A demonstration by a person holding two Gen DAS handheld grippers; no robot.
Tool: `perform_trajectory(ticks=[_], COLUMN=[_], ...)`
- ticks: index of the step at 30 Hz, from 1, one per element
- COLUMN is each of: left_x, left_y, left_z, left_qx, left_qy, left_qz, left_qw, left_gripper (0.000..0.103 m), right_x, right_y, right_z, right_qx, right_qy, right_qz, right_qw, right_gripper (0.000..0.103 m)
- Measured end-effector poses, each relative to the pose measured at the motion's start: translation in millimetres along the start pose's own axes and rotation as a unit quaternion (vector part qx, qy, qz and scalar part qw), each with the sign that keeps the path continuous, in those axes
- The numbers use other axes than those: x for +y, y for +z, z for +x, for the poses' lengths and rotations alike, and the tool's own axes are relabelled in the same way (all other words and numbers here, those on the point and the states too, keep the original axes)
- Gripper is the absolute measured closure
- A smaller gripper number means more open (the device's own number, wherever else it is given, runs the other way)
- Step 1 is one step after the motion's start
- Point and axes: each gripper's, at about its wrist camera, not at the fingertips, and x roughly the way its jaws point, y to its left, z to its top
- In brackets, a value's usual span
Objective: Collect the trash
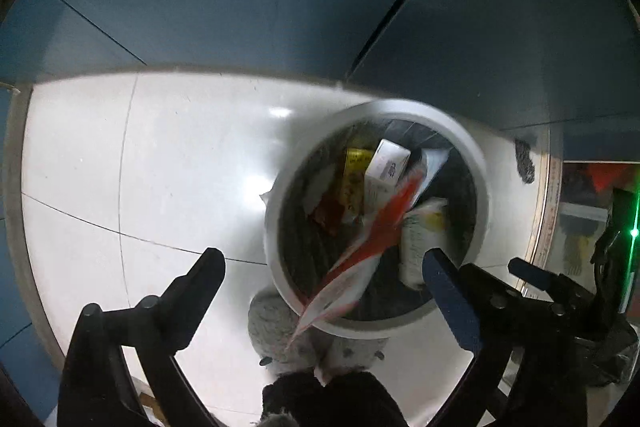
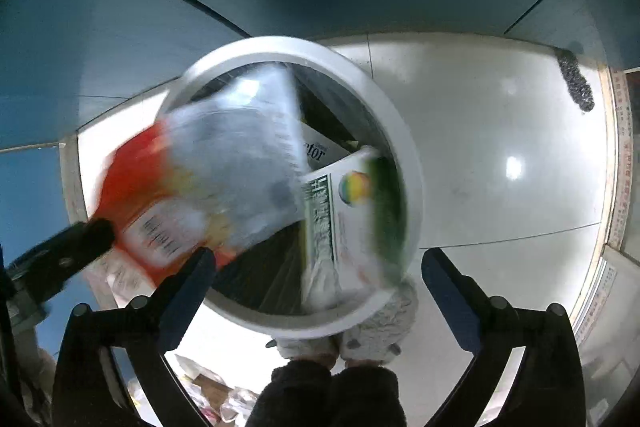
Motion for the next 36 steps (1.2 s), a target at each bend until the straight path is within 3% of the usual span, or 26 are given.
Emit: perform_trajectory(ticks=[5, 11, 19, 29, 36], left_x=[12, 6, -20, -50, -56], left_y=[-1, -21, -69, -137, -177], left_z=[-24, -106, -238, -420, -521], left_qx=[-0.034, -0.091, -0.128, -0.191, -0.224], left_qy=[0.038, 0.089, 0.073, 0.047, 0.009], left_qz=[0.008, 0.022, 0.013, 0.057, 0.086], left_qw=[0.9987, 0.9916, 0.989, 0.9789, 0.9707], left_gripper=[0.002, 0.002, 0.002, 0.002, 0.002], right_x=[4, 7, 25, 72, 100], right_y=[-15, -45, -102, -199, -265], right_z=[-31, -104, -260, -488, -597], right_qx=[-0.025, -0.069, -0.133, -0.219, -0.262], right_qy=[-0.013, -0.058, -0.085, -0.102, -0.087], right_qz=[-0.002, -0.017, -0.03, -0.041, -0.024], right_qw=[1.0, 0.996, 0.987, 0.969, 0.961], right_gripper=[0.0, 0.0, 0.0, 0.0, 0.0])
